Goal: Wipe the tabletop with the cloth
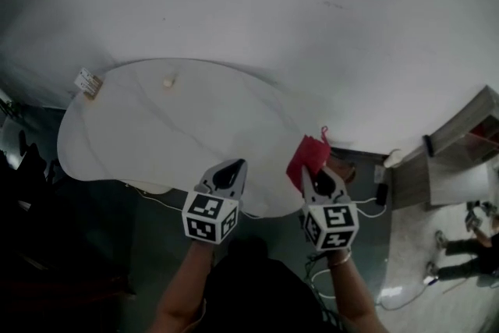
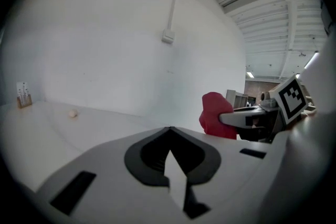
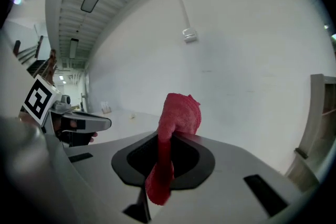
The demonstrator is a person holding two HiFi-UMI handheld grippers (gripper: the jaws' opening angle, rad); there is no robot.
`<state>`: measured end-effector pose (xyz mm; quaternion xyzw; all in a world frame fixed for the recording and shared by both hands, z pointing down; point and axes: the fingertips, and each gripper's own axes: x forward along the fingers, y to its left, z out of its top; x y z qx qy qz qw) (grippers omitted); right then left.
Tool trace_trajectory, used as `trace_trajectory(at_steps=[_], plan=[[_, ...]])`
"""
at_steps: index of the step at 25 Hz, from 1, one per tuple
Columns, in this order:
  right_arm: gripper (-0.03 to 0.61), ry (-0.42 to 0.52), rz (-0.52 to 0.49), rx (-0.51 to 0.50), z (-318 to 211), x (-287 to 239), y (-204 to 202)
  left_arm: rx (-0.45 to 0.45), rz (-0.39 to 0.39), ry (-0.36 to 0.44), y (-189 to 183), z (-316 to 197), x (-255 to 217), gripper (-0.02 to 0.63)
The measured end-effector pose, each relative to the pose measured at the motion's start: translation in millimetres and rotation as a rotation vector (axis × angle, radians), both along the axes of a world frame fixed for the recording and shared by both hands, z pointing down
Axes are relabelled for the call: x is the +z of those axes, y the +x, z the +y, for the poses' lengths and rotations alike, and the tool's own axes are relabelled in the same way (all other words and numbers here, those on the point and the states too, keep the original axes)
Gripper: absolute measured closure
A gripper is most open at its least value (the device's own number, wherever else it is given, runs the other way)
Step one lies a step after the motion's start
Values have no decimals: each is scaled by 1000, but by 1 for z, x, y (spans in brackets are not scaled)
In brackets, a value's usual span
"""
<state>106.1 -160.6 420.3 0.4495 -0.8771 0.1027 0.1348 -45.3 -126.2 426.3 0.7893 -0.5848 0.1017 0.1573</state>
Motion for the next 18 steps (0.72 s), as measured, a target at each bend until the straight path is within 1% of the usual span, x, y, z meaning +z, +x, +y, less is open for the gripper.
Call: trace_trajectory(at_steps=[3,6,9,12,18], plan=[[534,35,-5,-60,0,-5,-23,-48,2,15,-18,4,-6,611],[534,60,13,-101,2,-8,-40,-92,21,29,-32,8,-12,611],[534,72,-5,-133,5,-11,-52,-122,19,44,-44,12,-17,611],[534,75,-30,-156,7,-15,-61,-144,11,50,-53,17,-20,611],[534,86,-24,-189,9,-20,-68,-182,13,53,-60,25,-18,611]])
